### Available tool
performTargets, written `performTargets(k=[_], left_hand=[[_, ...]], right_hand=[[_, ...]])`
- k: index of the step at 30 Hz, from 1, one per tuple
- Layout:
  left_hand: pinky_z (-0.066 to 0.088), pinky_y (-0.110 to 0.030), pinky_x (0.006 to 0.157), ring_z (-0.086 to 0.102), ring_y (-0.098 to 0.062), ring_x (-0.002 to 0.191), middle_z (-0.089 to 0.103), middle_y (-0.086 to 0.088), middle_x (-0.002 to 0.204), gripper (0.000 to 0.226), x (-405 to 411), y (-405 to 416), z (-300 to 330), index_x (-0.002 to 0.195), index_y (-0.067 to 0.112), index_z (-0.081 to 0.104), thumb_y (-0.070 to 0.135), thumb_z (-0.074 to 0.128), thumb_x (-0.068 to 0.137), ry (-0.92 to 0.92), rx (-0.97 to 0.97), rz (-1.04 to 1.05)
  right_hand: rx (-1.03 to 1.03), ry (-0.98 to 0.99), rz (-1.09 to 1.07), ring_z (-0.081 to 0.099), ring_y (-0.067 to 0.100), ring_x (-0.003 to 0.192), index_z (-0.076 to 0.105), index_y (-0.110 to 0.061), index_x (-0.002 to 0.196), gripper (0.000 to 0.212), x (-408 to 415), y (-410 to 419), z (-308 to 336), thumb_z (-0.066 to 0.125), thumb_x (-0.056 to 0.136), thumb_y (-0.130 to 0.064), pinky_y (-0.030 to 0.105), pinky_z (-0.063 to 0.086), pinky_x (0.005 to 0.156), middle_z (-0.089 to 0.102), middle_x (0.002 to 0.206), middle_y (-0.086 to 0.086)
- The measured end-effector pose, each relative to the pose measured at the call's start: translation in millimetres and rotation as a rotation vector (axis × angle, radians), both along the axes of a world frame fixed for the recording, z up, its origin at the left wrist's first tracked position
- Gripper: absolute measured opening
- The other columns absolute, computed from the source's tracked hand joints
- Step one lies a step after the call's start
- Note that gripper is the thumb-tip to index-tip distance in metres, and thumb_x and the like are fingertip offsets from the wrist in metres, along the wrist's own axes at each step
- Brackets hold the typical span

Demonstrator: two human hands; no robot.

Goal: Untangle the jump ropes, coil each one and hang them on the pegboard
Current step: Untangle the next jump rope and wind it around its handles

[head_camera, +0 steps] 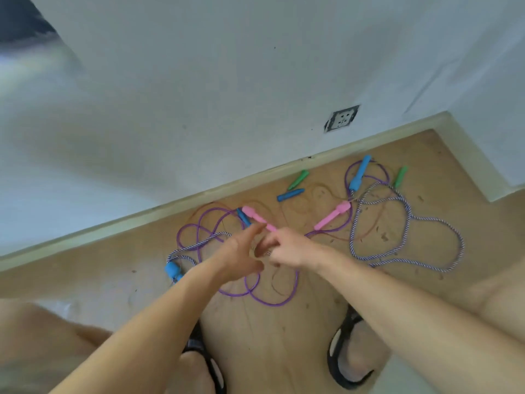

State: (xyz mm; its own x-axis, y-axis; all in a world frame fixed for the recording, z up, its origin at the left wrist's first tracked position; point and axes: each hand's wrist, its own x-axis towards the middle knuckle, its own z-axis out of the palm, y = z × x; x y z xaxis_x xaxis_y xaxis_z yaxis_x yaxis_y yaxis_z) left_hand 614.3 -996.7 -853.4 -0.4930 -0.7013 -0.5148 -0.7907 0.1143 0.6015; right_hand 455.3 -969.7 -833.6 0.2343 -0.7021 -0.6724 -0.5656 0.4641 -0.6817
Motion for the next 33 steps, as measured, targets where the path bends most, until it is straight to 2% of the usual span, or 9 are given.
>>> performTargets(k=[2,5,8,12,17,20,24,29,33], left_hand=[[0.046,-0.024,0.081,0.061,-0.015,0.105,0.065,0.008,0.114,0.054,-5.4,5.0,24.5,0.124,0.033,0.054,0.016,0.076,0.077,0.14,0.008,0.079],[0.048,-0.027,0.068,0.065,-0.015,0.079,0.069,0.009,0.081,0.021,-15.9,13.4,63.3,0.093,0.03,0.056,0.017,0.069,0.083,0.278,-0.05,0.13],[0.053,-0.024,0.069,0.071,-0.01,0.075,0.073,0.004,0.082,0.02,-25.7,20.7,97.7,0.104,0.023,0.059,0.017,0.065,0.086,0.346,-0.088,0.114],[0.045,-0.018,0.054,0.062,-0.005,0.058,0.058,0.009,0.065,0.022,-28.5,27.4,131.6,0.078,0.022,0.048,0.024,0.063,0.094,0.269,-0.27,0.056],[0.039,-0.03,0.056,0.044,-0.013,0.052,0.05,0.003,0.06,0.036,-8.3,28.6,143.3,0.068,0.018,0.043,0.031,0.055,0.099,0.086,-0.348,-0.103],[0.031,-0.026,0.053,0.032,-0.01,0.053,0.041,0.004,0.059,0.036,6.1,24.2,147.9,0.069,0.012,0.042,0.029,0.054,0.098,0.044,-0.408,-0.115],[0.031,-0.022,0.052,0.032,-0.011,0.054,0.037,0.005,0.058,0.035,11.0,18.5,163.1,0.069,0.017,0.038,0.026,0.053,0.099,0.1,-0.497,-0.102],[0.03,-0.025,0.054,0.039,-0.01,0.052,0.045,0.007,0.055,0.023,-3.0,25.2,163.6,0.08,0.019,0.05,0.027,0.051,0.101,0.193,-0.512,-0.162],[0.031,-0.018,0.052,0.044,-0.005,0.05,0.053,0.022,0.057,0.025,-3.0,24.5,155.8,0.079,0.035,0.05,0.025,0.051,0.102,0.272,-0.462,-0.127]], right_hand=[[0.006,-0.19,-0.194,0.062,0.019,0.116,0.077,-0.007,0.103,0.043,-10.3,0.8,36.1,0.057,0.067,0.005,0.014,0.046,0.091,0.071,0.116,0.001],[0.026,-0.509,-0.394,0.066,0.035,0.105,0.075,-0.002,0.094,0.034,-20.6,14.2,79.4,0.053,0.068,0.0,0.045,0.045,0.1,0.074,0.1,0.017],[-0.013,-0.668,-0.508,0.067,0.021,0.079,0.063,-0.008,0.089,0.02,-30.6,20.8,113.9,0.051,0.082,0.006,0.033,0.05,0.086,0.068,0.083,0.009],[-0.132,-0.826,-0.604,0.033,0.01,0.049,0.053,-0.015,0.076,0.013,-37.0,21.3,156.8,0.059,0.078,-0.004,0.026,0.039,0.06,0.042,0.067,0.0],[-0.401,-0.609,-0.692,0.021,0.009,0.044,0.051,-0.018,0.077,0.02,-72.3,16.7,180.5,0.059,0.086,-0.002,0.023,0.018,0.042,0.034,0.062,-0.002],[-0.496,-0.186,-0.702,0.031,0.012,0.048,0.055,-0.013,0.08,0.01,-101.1,13.0,164.6,0.062,0.086,-0.01,0.022,0.025,0.04,0.039,0.064,0.002],[-0.511,0.415,-0.354,0.058,0.021,0.09,0.058,-0.014,0.119,0.032,-105.7,5.3,145.9,0.055,0.094,-0.033,0.029,0.043,0.068,0.061,0.099,0.005],[-0.556,-0.127,-0.305,0.064,0.016,0.11,0.056,-0.024,0.127,0.032,-41.2,11.4,141.2,0.039,0.104,-0.04,0.033,0.043,0.102,0.069,0.115,0.003],[-0.445,-0.198,-0.167,0.058,0.014,0.051,0.059,-0.013,0.095,0.037,-16.5,18.7,127.7,0.042,0.103,-0.044,0.028,0.047,0.057,0.06,0.07,-0.001]])
